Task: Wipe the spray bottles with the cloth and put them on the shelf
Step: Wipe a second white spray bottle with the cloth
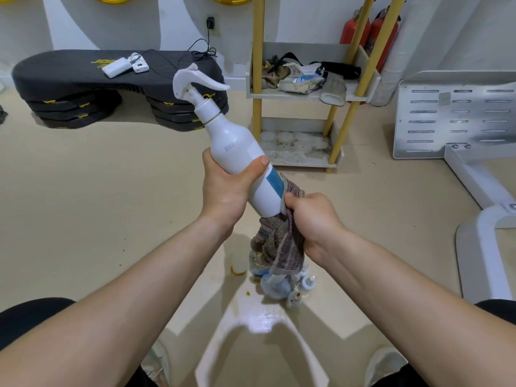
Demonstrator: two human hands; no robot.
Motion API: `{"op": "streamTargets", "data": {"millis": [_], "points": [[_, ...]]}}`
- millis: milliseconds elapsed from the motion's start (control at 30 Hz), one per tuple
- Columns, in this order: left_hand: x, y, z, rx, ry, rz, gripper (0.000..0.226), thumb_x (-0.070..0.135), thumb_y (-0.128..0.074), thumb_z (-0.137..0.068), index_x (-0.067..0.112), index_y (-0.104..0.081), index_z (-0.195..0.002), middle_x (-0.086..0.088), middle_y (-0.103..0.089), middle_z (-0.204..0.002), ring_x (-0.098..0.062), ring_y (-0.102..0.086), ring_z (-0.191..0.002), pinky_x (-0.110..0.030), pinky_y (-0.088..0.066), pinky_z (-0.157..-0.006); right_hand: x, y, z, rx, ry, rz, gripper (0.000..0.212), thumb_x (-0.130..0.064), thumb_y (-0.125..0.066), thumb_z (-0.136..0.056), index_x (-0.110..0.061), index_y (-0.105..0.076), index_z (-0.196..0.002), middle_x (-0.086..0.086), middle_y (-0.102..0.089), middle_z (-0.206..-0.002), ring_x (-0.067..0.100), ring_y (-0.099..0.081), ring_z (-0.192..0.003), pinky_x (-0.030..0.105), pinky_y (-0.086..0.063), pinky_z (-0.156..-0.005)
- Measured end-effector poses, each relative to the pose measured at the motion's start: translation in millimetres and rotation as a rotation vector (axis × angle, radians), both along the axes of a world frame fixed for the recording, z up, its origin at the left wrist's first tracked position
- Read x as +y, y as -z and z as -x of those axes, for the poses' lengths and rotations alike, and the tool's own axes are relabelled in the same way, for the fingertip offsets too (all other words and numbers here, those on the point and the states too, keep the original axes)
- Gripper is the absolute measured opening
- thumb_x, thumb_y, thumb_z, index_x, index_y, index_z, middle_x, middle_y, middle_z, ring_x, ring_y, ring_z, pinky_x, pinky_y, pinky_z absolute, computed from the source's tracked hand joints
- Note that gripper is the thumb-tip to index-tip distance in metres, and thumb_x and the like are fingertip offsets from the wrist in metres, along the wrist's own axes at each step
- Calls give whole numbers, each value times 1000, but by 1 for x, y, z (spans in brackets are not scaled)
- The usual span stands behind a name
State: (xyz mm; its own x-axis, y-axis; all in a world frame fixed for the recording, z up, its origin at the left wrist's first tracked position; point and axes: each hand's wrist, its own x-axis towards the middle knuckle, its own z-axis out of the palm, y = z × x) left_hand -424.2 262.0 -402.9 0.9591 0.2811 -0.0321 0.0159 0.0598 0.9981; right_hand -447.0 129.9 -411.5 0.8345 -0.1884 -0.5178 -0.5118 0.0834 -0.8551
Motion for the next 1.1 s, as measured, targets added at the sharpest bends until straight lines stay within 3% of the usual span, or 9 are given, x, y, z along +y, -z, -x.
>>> {"op": "streamTargets", "data": {"millis": [133, 267, 367, 500, 600, 700, 833, 933, 1100], "points": [[0, 0, 0, 16, 12, 36, 74, 42, -84, -62, 22, -45, -121, 0, -64, -116, -18, -68, -103, -48, -60, -83, -2, -10, 2, -32, 59, -231, 29, -21, -50, -103, 0, -70, -104, 23, -74, -97, 38, -71, -83, 55, -58, -86], [-1, -3, 2, 98, 212, 252, 65, 29, -75, -73, 13, -51, -132, -6, -70, -109, -18, -72, -93, -34, -59, -73, -2, -10, 4, -38, 37, -442, 34, -25, -43, -105, -6, -69, -117, 23, -70, -105, 33, -65, -81, 43, -53, -74], [8, -5, -1, 168, 370, 275, 71, 35, -74, -71, 7, -56, -134, -8, -71, -105, -22, -69, -97, -39, -58, -88, -4, -12, 8, -5, -98, -489, 40, -29, -46, -104, 0, -65, -123, 32, -67, -111, 41, -64, -88, 58, -56, -88], [26, -2, -6, 245, 617, 346, 88, 45, -83, -64, 2, -58, -136, -13, -67, -115, -29, -63, -109, -54, -37, -114, 1, -16, 13, -30, -224, -454, 47, -40, -43, -106, -3, -66, -124, 16, -69, -100, 25, -67, -83, 38, -55, -78], [37, -4, -10, 248, 747, 386, 104, 58, -92, -52, 5, -57, -134, -15, -65, -120, -31, -61, -115, -52, -42, -112, 6, -17, 17, -80, -241, -516, 50, -45, -41, -106, -7, -67, -125, 14, -71, -111, 25, -66, -101, 43, -49, -101], [34, -12, -13, 166, 613, 171, 91, 65, -83, -63, 8, -59, -131, -11, -66, -118, -23, -64, -106, -41, -52, -93, 8, -16, 16, -148, -176, -369, 53, -52, -36, -106, -12, -70, -117, 13, -75, -111, 25, -71, -105, 43, -53, -100], [11, -12, -8, 112, 240, 49, 38, 39, -65, -96, 20, -59, -128, -8, -70, -114, -18, -66, -87, -28, -51, -68, 15, -12, 19, -357, -128, 37, 44, -50, -31, -107, -24, -58, -130, 0, -73, -116, 15, -69, -108, 40, -54, -99], [-4, -8, 0, 138, 137, 69, 24, 34, -56, -98, 22, -67, -116, -5, -73, -112, -21, -67, -95, -34, -50, -73, 20, -3, 23, -484, -181, 290, 56, -58, -29, -99, -34, -37, -149, -6, -52, -146, 14, -49, -134, 43, -37, -115], [-13, -13, 9, 174, 206, 212, 63, 66, -41, -95, 16, -69, -120, -9, -76, -112, -27, -72, -107, -49, -52, -101, 25, -9, 19, -524, -271, 308, 68, -65, -26, -99, -42, -5, -159, -15, -20, -166, 7, -24, -151, 27, -19, -120]]}}
